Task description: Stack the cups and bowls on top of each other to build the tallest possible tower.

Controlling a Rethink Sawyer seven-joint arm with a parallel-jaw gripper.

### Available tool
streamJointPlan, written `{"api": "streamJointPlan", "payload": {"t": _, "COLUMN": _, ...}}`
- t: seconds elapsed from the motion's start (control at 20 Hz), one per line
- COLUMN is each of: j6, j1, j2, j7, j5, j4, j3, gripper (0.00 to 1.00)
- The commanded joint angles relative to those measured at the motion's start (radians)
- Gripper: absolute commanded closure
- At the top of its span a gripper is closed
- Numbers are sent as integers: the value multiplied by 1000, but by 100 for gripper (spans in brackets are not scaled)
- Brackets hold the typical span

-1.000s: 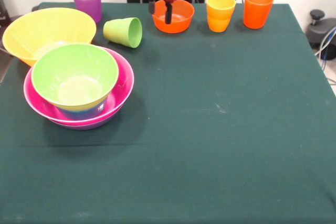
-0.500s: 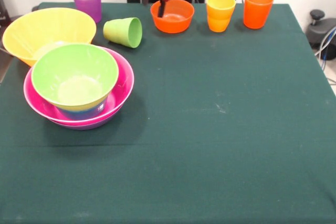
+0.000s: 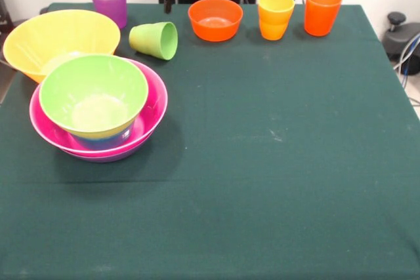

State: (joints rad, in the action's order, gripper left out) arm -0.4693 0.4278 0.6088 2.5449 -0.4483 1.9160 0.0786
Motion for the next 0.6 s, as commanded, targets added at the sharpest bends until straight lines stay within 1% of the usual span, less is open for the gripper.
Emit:
{"api": "streamJointPlan", "payload": {"t": 0.05, "j6": -57, "j1": -6, "j2": -7, "j7": -77, "j5": -29, "j4": -84, "j3": -58, "gripper": 0}}
{"api": "streamJointPlan", "payload": {"t": 0.35, "j6": -53, "j1": -42, "j2": -73, "j7": -45, "j5": -27, "j4": -122, "j3": -56, "gripper": 0}}
{"api": "streamJointPlan", "payload": {"t": 0.4, "j6": -51, "j1": -55, "j2": -90, "j7": -35, "j5": -30, "j4": -135, "j3": -49, "gripper": 0}}
{"api": "streamJointPlan", "payload": {"t": 0.55, "j6": -44, "j1": -61, "j2": -134, "j7": -38, "j5": -35, "j4": -162, "j3": -50, "gripper": 0}}
{"api": "streamJointPlan", "payload": {"t": 0.6, "j6": -44, "j1": -74, "j2": -148, "j7": -26, "j5": -36, "j4": -171, "j3": -37, "gripper": 0}}
